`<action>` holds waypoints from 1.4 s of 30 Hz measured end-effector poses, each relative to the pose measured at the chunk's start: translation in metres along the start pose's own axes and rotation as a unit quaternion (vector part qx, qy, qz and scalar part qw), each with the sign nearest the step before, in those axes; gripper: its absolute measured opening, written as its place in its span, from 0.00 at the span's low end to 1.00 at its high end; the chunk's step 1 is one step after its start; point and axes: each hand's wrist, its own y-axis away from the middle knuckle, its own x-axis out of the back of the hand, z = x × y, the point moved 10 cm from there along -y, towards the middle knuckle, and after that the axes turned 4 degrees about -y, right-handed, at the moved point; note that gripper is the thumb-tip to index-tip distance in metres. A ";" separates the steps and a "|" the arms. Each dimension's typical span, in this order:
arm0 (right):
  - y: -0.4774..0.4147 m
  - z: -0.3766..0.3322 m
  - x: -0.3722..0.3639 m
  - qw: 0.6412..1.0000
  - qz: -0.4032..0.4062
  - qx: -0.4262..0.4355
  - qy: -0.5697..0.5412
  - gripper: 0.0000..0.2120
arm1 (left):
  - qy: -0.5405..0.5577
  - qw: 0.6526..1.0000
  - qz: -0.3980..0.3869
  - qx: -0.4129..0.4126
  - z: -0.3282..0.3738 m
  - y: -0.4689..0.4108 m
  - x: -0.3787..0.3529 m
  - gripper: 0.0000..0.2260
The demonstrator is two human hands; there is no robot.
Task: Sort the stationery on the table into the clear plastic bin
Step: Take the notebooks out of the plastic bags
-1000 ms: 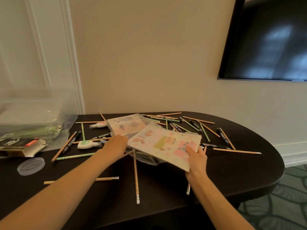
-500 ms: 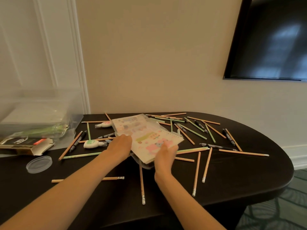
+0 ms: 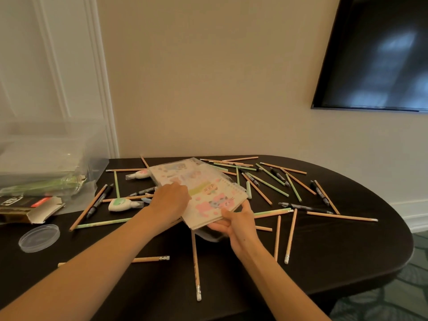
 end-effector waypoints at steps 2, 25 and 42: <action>-0.007 0.002 -0.008 1.000 0.006 -0.008 0.000 0.30 | -0.027 0.999 -0.010 -0.027 0.001 0.000 -0.003 0.13; -0.067 0.007 -0.069 0.996 -0.004 0.052 0.068 0.11 | 0.297 0.945 0.131 -0.041 0.003 -0.029 0.027 0.18; -0.068 0.032 -0.082 0.999 0.023 0.027 -0.038 0.19 | 0.474 0.862 0.153 -0.093 -0.017 -0.034 0.015 0.12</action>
